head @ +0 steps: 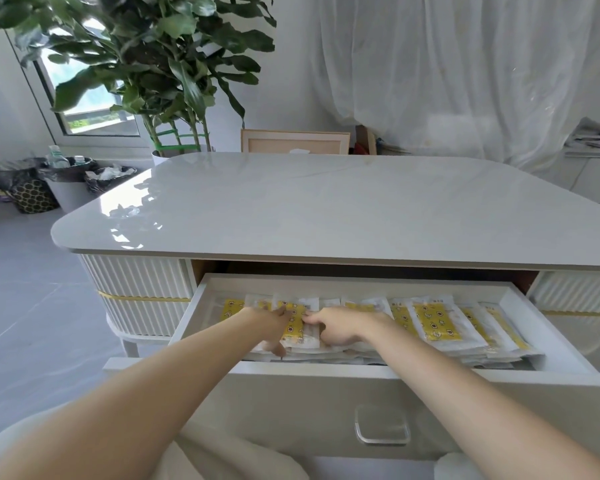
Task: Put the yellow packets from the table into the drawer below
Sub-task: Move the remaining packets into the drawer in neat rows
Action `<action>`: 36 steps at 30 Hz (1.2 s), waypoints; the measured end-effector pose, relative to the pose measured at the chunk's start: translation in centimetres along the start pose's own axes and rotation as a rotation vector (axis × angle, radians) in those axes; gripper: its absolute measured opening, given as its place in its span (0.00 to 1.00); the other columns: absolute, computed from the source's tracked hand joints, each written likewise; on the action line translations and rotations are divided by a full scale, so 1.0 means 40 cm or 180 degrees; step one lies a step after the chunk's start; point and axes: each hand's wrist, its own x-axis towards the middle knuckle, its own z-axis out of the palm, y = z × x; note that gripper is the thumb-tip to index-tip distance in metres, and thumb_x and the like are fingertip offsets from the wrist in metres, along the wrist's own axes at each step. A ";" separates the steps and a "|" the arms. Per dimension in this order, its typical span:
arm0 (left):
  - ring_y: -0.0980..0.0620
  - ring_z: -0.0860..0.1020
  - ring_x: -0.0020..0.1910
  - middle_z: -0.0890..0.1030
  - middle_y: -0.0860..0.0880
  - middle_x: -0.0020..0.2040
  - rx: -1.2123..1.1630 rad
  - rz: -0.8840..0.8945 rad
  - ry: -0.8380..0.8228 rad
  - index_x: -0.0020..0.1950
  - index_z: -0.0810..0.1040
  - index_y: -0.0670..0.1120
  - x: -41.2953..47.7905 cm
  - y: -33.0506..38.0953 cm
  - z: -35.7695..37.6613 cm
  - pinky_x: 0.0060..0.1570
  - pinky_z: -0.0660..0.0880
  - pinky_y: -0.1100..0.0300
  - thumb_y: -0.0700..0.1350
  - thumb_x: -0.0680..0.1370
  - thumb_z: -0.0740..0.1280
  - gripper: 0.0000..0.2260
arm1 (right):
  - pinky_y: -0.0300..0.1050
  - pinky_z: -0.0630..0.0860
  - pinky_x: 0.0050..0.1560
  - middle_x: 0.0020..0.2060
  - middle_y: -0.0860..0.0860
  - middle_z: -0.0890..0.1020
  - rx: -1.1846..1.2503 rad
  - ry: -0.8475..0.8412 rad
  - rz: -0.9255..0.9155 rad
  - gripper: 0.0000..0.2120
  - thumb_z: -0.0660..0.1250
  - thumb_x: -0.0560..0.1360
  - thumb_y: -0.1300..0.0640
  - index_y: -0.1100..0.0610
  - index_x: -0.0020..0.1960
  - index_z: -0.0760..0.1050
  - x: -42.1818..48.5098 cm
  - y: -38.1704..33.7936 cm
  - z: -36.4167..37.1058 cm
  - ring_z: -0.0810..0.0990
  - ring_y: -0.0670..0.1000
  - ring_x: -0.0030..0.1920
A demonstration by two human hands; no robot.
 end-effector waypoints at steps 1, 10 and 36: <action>0.41 0.51 0.77 0.40 0.50 0.79 -0.0044 0.0023 0.0009 0.78 0.39 0.47 -0.005 -0.002 -0.003 0.73 0.57 0.43 0.55 0.79 0.61 0.38 | 0.47 0.66 0.68 0.77 0.48 0.59 0.0067 0.0077 0.0012 0.35 0.52 0.74 0.70 0.47 0.77 0.57 -0.012 -0.002 -0.004 0.63 0.54 0.73; 0.47 0.67 0.70 0.66 0.50 0.74 -0.0746 0.0069 0.0680 0.77 0.57 0.50 -0.083 0.013 -0.039 0.66 0.68 0.53 0.54 0.81 0.56 0.25 | 0.44 0.76 0.52 0.67 0.47 0.75 0.0307 0.0987 0.0122 0.24 0.55 0.76 0.66 0.49 0.67 0.73 -0.157 0.016 -0.047 0.76 0.50 0.60; 0.49 0.78 0.46 0.80 0.53 0.44 -0.1061 0.0222 0.4153 0.50 0.76 0.48 -0.139 0.201 -0.006 0.50 0.71 0.55 0.48 0.79 0.49 0.16 | 0.39 0.74 0.51 0.49 0.46 0.81 0.0116 0.3591 -0.0326 0.34 0.48 0.76 0.31 0.56 0.55 0.80 -0.286 0.135 0.091 0.76 0.45 0.55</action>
